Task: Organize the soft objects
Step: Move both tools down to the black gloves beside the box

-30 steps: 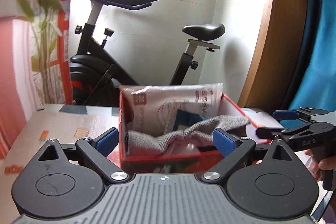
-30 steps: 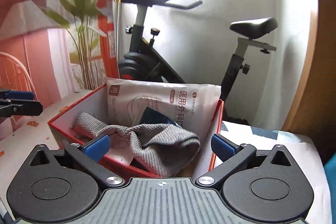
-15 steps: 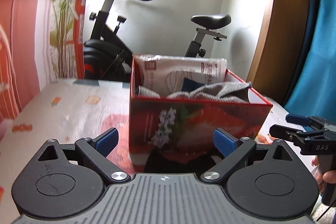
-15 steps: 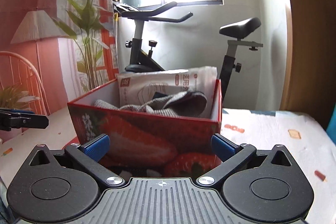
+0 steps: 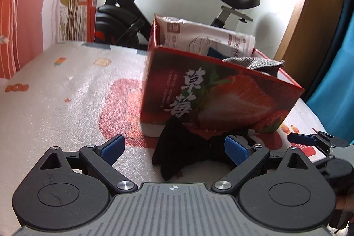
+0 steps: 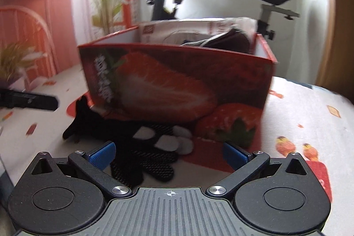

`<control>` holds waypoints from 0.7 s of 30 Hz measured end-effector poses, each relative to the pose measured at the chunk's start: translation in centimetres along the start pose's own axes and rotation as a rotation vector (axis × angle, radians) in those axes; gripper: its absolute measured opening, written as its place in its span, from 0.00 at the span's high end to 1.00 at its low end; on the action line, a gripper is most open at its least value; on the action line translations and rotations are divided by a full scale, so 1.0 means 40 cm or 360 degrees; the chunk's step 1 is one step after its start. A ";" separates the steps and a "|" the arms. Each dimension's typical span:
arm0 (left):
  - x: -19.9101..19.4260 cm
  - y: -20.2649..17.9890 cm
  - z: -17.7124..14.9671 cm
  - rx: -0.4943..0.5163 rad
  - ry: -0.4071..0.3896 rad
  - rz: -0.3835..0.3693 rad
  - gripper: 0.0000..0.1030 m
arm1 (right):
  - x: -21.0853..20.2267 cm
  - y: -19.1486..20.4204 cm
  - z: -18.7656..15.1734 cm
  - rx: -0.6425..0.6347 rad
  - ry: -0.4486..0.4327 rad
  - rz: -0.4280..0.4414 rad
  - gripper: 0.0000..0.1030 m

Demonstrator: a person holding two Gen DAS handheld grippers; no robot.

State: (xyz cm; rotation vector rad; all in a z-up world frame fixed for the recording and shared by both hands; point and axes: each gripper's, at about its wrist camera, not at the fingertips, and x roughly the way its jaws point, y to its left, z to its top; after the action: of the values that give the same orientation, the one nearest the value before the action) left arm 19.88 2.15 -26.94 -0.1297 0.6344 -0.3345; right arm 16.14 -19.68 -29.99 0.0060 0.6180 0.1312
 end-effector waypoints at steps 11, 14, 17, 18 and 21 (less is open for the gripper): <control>0.104 0.025 0.015 -0.0050 0.0110 -0.0144 0.09 | 0.113 0.077 0.024 -0.0290 0.0125 0.0095 0.01; 0.128 0.033 0.014 -0.0088 0.0142 -0.0174 0.12 | 0.140 0.083 0.026 -0.0333 0.0150 0.0086 0.01; 0.143 0.042 0.010 -0.0114 0.0160 -0.0192 0.25 | 0.162 0.081 0.015 -0.0317 0.0196 0.0098 0.01; 0.147 0.043 0.007 -0.0121 0.0168 -0.0201 0.28 | 0.164 0.080 0.013 -0.0307 0.0193 0.0107 0.01; 0.158 0.050 -0.001 -0.0140 0.0188 -0.0218 0.32 | 0.168 0.071 0.013 -0.0282 0.0201 0.0120 0.01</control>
State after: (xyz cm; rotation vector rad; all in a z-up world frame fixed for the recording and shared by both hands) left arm 25.14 1.83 -30.95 -0.2394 0.7597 -0.4487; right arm 21.53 -15.99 -33.30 -0.1517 0.7311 0.2608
